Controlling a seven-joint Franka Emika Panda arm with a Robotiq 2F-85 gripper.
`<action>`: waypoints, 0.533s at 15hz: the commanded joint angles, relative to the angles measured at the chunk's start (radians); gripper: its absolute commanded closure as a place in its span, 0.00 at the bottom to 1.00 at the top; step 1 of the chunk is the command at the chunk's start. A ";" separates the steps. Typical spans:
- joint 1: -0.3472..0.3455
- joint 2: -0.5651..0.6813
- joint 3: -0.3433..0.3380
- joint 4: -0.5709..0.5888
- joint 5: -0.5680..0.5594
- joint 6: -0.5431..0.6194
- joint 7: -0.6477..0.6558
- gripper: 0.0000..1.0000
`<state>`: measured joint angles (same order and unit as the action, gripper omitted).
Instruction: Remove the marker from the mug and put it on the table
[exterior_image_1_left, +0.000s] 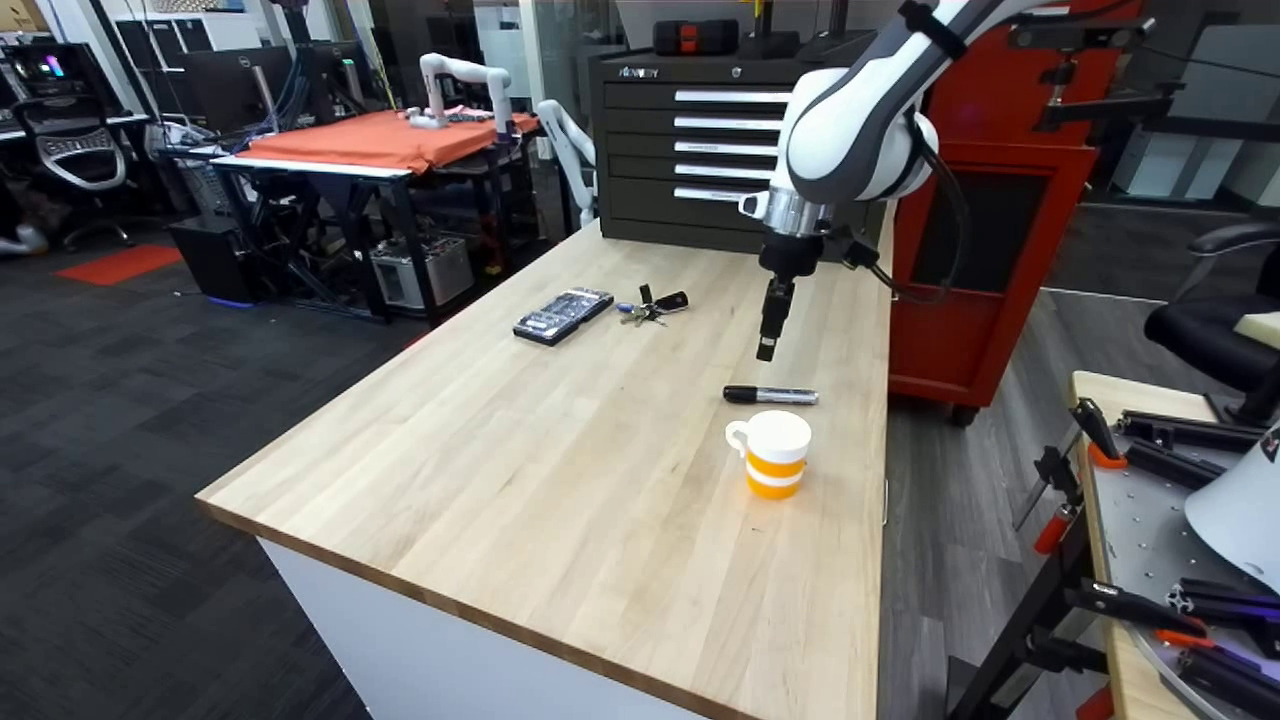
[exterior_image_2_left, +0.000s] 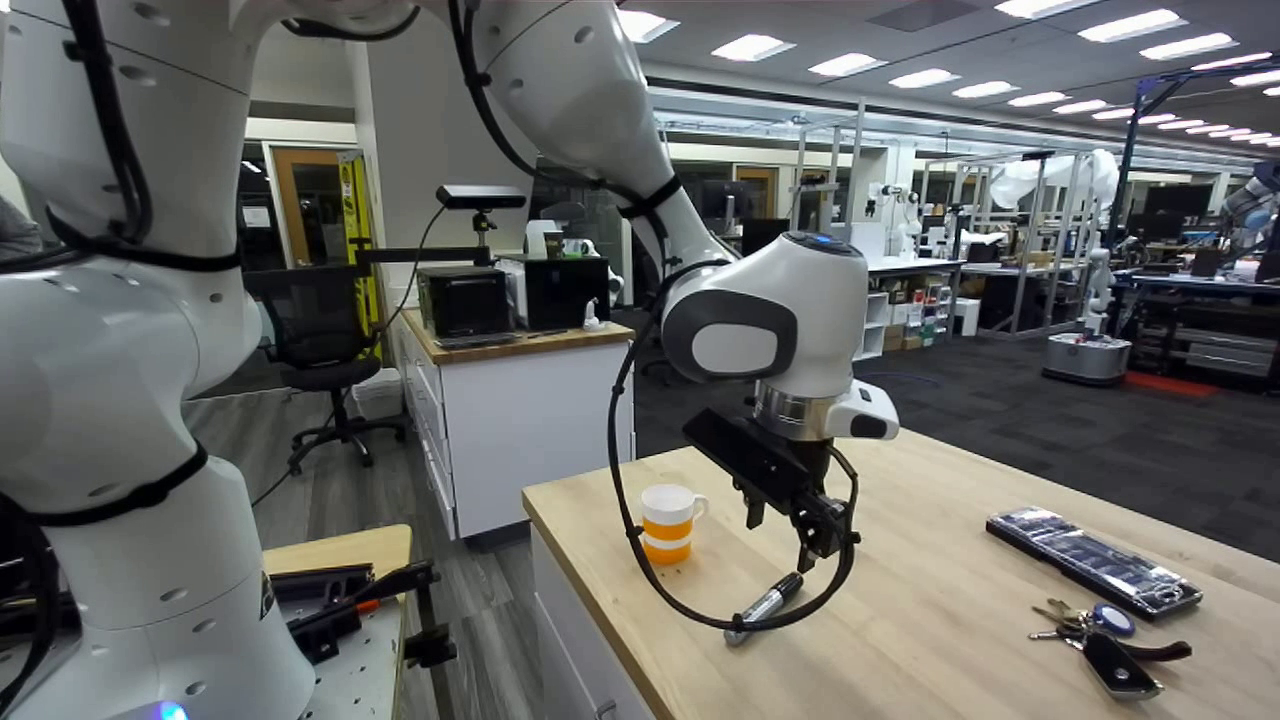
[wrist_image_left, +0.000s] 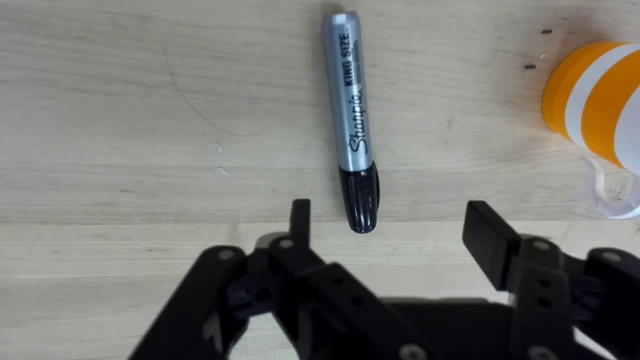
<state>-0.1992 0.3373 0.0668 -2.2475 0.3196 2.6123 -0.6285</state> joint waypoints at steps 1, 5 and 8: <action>-0.009 -0.007 0.006 -0.005 -0.011 -0.005 0.008 0.15; -0.007 -0.024 0.000 -0.016 -0.011 -0.010 0.008 0.00; -0.007 -0.024 0.000 -0.017 -0.011 -0.010 0.008 0.00</action>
<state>-0.1991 0.3138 0.0589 -2.2655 0.3142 2.6040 -0.6258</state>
